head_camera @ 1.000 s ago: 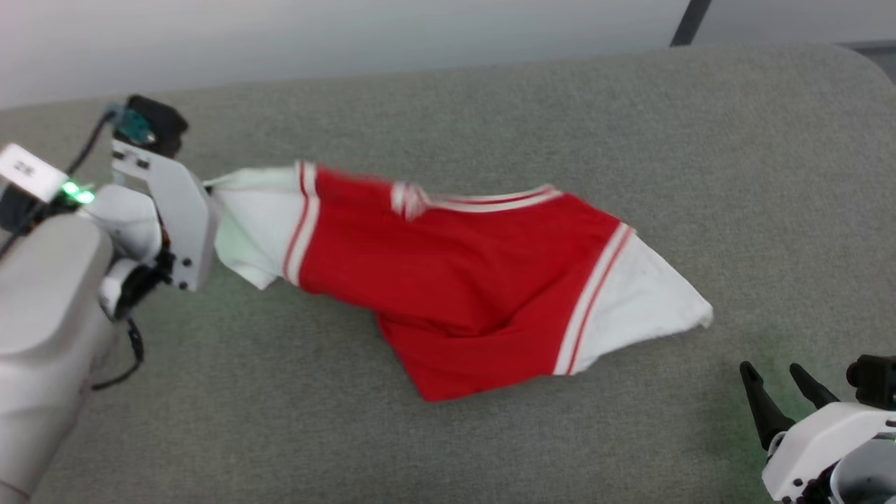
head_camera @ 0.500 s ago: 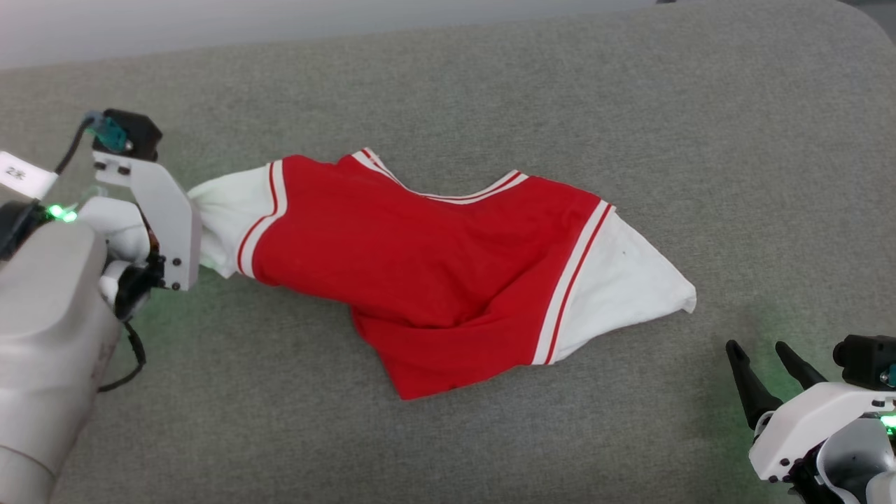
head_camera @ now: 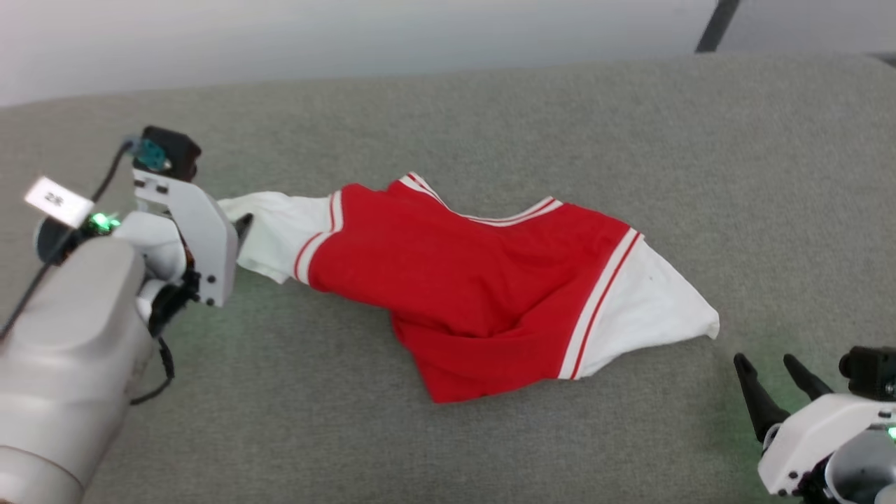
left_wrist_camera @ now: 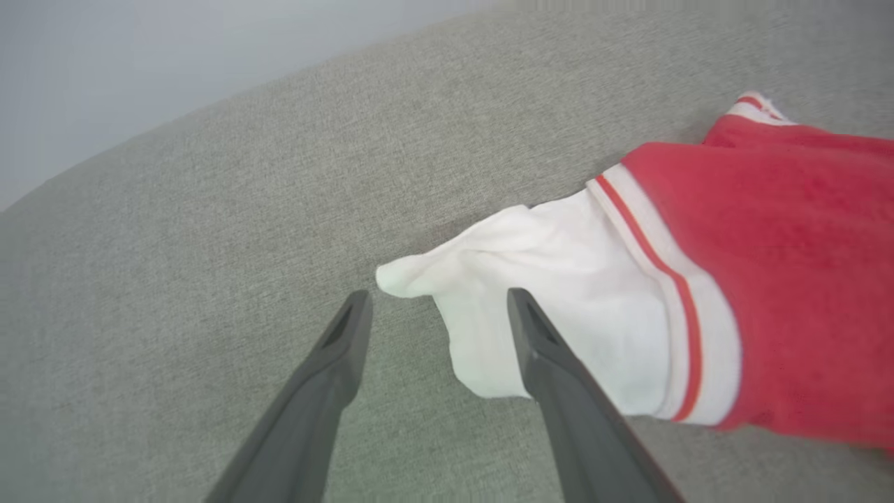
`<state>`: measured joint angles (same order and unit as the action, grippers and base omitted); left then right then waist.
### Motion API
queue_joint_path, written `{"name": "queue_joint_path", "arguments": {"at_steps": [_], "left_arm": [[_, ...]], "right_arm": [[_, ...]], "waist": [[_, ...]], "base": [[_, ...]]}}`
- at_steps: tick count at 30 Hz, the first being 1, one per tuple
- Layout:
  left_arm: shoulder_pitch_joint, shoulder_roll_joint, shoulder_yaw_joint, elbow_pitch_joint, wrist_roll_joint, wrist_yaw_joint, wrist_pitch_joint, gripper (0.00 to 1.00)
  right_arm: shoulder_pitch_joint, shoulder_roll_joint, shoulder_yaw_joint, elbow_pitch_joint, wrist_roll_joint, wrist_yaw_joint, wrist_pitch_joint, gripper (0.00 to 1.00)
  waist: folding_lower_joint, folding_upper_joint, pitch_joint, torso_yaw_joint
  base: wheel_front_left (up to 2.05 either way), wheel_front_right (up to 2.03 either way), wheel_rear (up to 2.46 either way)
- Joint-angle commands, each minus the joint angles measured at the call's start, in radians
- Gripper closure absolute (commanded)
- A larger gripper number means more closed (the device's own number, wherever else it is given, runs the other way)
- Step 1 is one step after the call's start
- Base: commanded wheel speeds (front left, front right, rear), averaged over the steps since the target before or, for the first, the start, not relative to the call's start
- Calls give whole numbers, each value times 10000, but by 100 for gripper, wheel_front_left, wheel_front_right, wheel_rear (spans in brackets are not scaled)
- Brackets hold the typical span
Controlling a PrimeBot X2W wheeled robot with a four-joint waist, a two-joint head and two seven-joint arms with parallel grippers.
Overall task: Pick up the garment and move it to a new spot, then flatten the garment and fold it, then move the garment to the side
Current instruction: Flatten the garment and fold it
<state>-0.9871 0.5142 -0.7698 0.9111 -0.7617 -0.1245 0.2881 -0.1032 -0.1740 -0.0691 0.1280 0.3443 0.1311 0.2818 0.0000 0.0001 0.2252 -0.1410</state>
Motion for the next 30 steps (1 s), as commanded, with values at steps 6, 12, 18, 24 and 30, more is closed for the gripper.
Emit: {"name": "queue_joint_path", "arguments": {"at_steps": [6,12,18,24,30], "left_arm": [[789,23,-325,-629,-161,-54,-763,0],[1647,122,-369,-1549,-292,-59,-1577,0],[2606,393,-57,-2910,-563,323,-2457,0],[3088,719,114,-3889,-686,624,-2709,0],[3119,878,196,-4518,-891,832,-2382,0]], "right_arm": [[669,-21,-37,-77,5,-7,61,0],[1235,20,7,-310,38,-7,12,0],[1530,-76,15,-576,132,-7,-203,0],[1508,-224,-3,-639,159,-7,-326,0],[1187,-404,78,-700,212,-7,-276,0]], "waist": [[0,-1,-1360,896],[0,-1,-2201,1431],[0,-1,-2582,1925],[0,-1,-2634,2185],[0,-1,-2458,2153]], "base": [[0,0,0],[0,0,0],[0,0,0],[0,0,0],[0,0,0]]}}
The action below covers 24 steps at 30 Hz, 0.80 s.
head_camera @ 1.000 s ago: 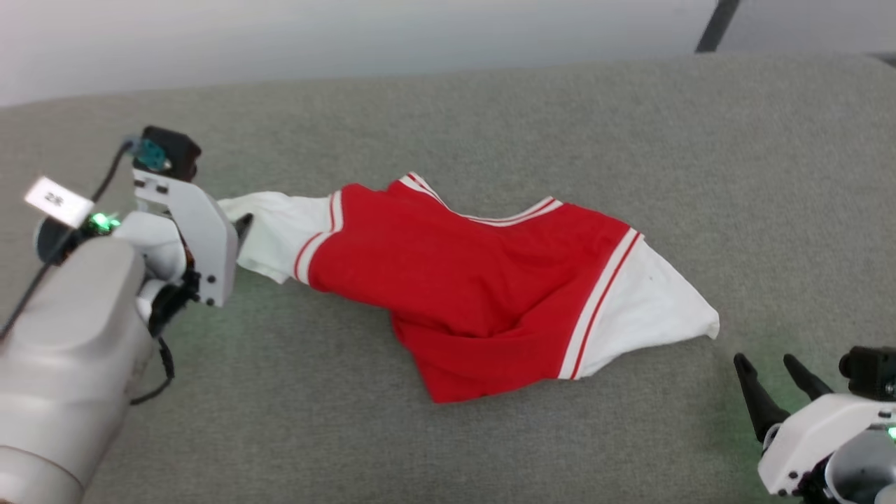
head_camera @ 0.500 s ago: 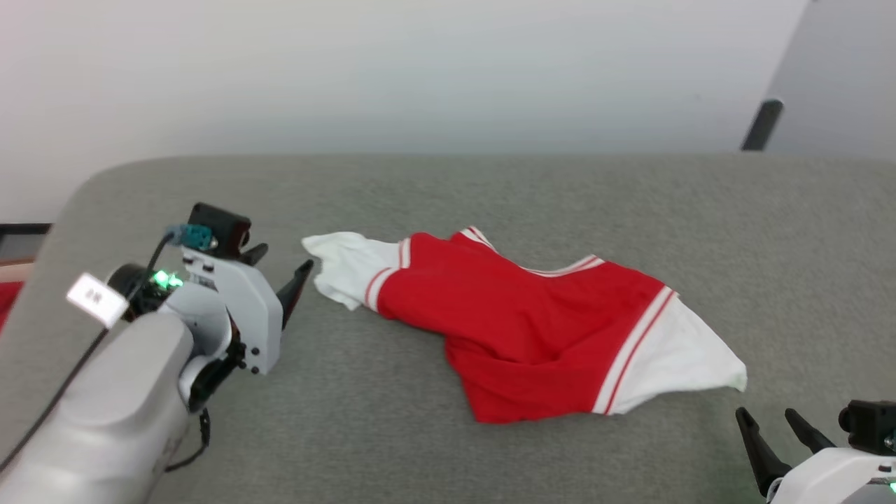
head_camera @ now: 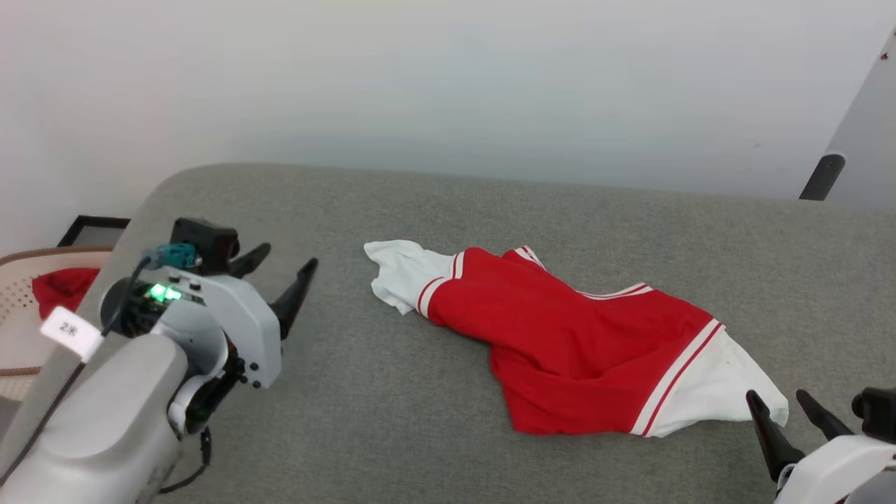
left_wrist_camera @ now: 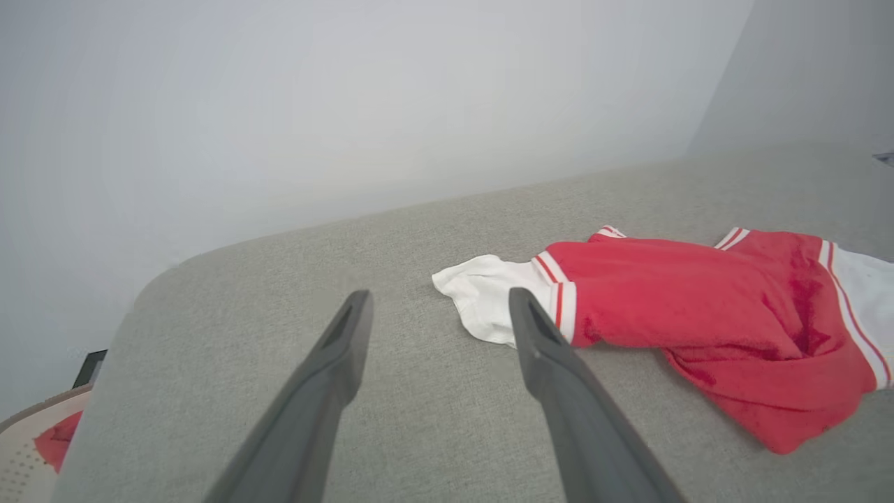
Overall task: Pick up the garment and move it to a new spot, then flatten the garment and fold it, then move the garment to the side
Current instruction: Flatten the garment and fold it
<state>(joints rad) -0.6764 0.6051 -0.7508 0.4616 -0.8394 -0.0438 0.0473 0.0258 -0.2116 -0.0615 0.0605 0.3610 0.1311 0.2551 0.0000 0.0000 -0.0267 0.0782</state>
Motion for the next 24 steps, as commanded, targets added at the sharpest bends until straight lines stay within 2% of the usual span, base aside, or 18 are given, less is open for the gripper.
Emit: {"name": "queue_joint_path", "arguments": {"at_steps": [1,10,19,24], "left_arm": [[-40,-24,3,-54,-125,-5,97,0],[-1123,-207,-198,585,-427,-417,1347,0],[-2650,-586,-376,2258,-846,-719,2766,0],[-3179,-834,-428,3194,-1071,-807,3151,0]], "right_arm": [[-171,-58,38,-41,27,-7,24,0],[-923,-292,332,-345,-62,-7,282,0],[-1660,-387,441,-657,-131,-7,370,0],[-1867,-340,475,-790,-173,-7,271,0]], "waist": [[0,0,113,-73],[0,0,1251,-574],[0,0,2813,-1242],[0,0,3321,-1547]], "base": [[0,0,0],[0,0,0],[0,0,0],[0,0,0]]}}
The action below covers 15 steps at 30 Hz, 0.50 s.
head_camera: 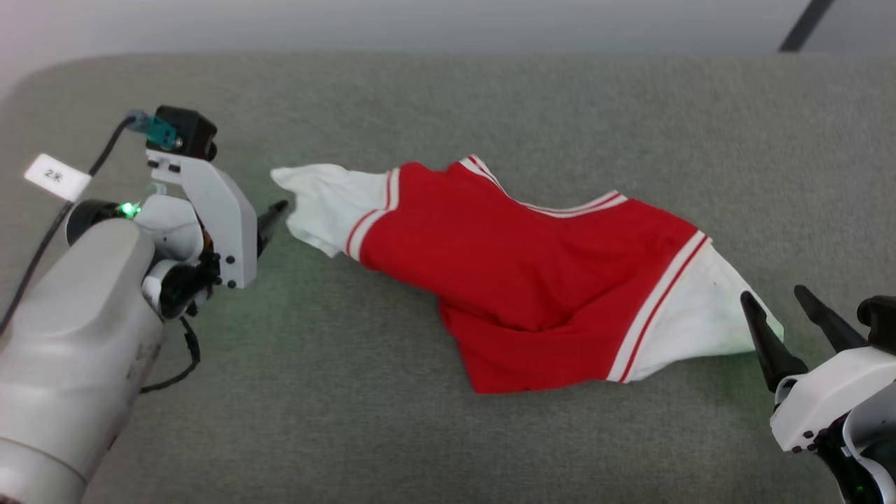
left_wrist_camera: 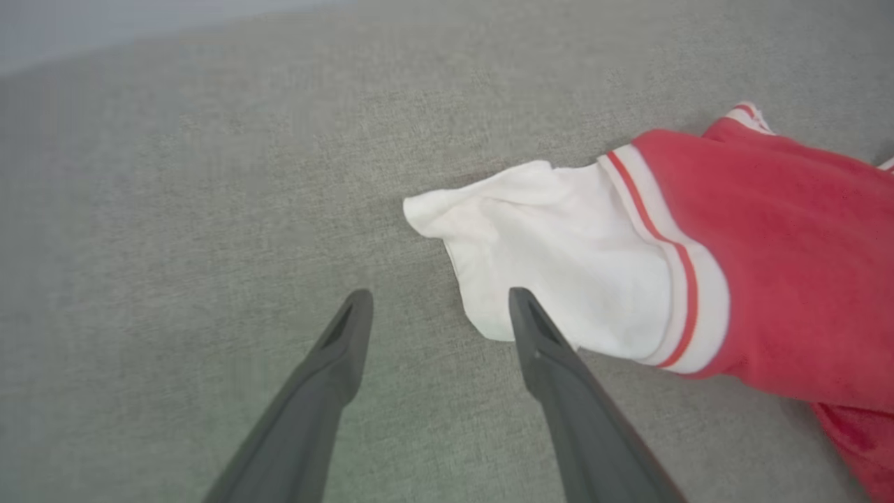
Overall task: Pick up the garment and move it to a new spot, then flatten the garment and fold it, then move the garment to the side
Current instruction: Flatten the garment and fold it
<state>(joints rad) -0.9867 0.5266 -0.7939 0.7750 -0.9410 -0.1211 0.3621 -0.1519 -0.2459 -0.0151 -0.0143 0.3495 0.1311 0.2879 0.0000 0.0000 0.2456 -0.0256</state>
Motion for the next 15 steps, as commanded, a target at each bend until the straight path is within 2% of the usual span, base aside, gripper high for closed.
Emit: {"name": "queue_joint_path", "arguments": {"at_steps": [1,9,15], "left_arm": [[-157,-104,-11,209,-114,-36,66,0],[-503,-454,-233,1251,-420,-82,535,0],[-341,-807,-477,2048,-663,-83,1352,0]], "right_arm": [[-104,-8,11,-51,-33,-7,-72,0],[-269,-71,-39,-116,35,-7,-136,0],[-333,-26,-104,-97,-28,-7,-148,0]], "waist": [[0,0,657,-553],[0,0,983,-704],[0,0,1095,-693]], "base": [[0,0,0],[0,0,0],[0,0,0]]}}
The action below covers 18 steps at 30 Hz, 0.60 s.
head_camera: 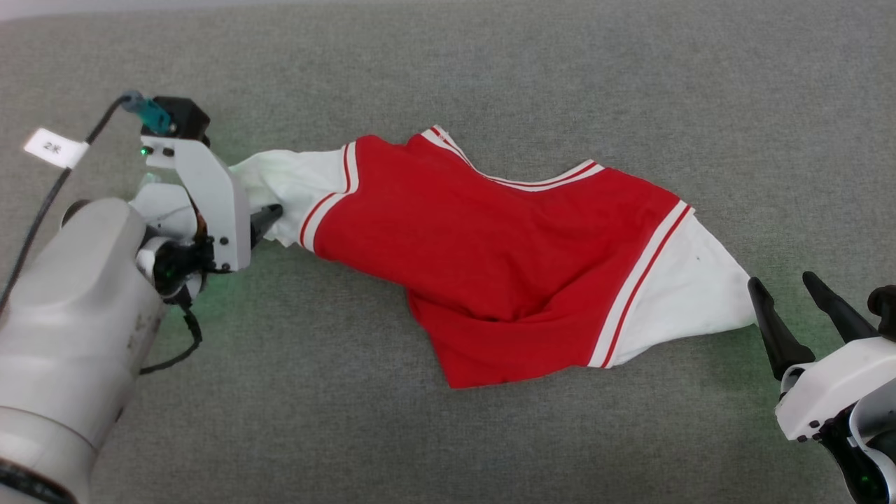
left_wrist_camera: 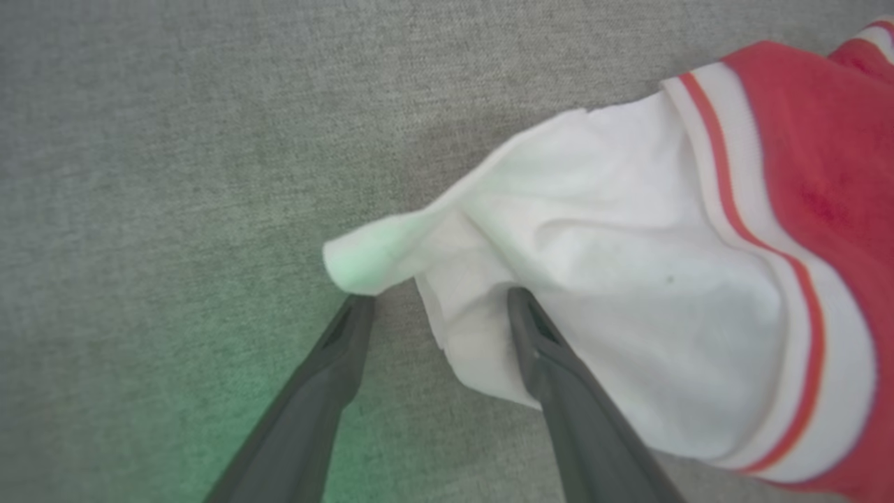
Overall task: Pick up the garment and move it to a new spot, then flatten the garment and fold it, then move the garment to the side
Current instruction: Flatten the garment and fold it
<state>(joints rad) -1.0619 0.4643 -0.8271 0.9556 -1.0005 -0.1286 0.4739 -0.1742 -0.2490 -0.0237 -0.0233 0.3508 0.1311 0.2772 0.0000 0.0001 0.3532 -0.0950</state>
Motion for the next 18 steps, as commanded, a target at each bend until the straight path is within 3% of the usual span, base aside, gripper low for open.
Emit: {"name": "queue_joint_path", "arguments": {"at_steps": [1,2,3,4,18], "left_arm": [[441,-270,-114,345,-177,-8,321,20],[471,-363,-101,422,-272,-10,455,55],[509,-442,-123,499,-340,-11,613,72],[531,-485,-154,554,-352,-13,665,100],[267,-533,-37,923,-639,-13,757,100]], "right_arm": [[-129,20,-32,8,-66,-7,-28,0],[-154,41,-42,25,-92,-7,-10,0],[-171,58,-61,35,-117,-7,7,0],[-177,53,-78,45,-127,-7,20,0],[189,-30,-310,200,-192,-7,84,0]], "waist": [[0,-1,22,11],[0,-1,17,21],[0,-1,8,35],[0,-1,-4,55],[0,-1,-971,691]], "base": [[0,0,0],[0,0,0],[0,0,0],[0,0,0],[0,0,0]]}}
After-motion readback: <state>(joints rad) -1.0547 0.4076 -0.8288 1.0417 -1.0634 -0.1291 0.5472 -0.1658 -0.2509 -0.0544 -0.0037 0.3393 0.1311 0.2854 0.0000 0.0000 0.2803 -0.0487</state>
